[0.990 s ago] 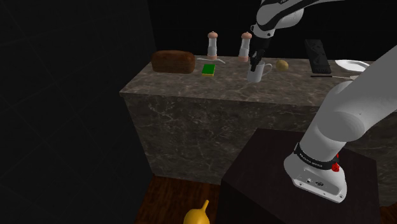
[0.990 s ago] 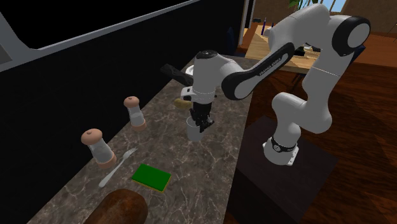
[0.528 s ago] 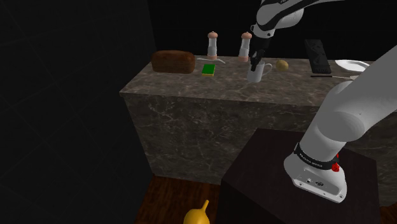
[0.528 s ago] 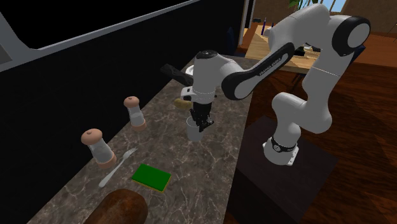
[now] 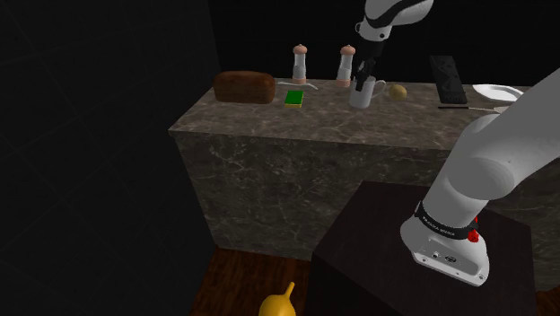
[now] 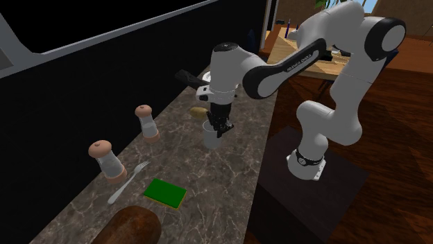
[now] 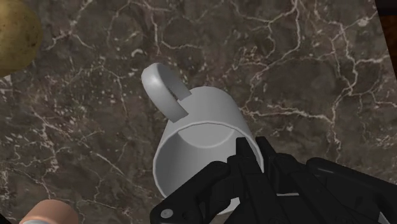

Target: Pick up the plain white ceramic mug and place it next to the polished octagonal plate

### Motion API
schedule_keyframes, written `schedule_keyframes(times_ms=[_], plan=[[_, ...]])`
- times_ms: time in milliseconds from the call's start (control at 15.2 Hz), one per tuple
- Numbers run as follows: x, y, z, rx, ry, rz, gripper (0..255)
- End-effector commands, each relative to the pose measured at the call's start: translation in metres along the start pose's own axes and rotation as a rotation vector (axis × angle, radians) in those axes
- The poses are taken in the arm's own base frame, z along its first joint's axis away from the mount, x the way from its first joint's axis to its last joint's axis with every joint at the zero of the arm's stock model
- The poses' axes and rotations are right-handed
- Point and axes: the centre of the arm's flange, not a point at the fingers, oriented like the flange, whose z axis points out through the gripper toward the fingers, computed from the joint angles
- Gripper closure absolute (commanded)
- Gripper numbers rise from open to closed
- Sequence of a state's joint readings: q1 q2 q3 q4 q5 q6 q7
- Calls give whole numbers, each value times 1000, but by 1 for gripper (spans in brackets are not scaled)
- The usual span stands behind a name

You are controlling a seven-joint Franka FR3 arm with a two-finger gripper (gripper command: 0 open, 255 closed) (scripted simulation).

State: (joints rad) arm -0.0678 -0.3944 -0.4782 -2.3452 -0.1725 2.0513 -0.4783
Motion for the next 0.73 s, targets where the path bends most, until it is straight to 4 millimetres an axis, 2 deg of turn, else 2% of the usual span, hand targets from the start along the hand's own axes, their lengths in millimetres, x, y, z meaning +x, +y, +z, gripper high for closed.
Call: schedule_keyframes(times_ms=[0,660], plan=[[0,0,-11,0,0,0,255],[4,1,-63,0,0,0,255]])
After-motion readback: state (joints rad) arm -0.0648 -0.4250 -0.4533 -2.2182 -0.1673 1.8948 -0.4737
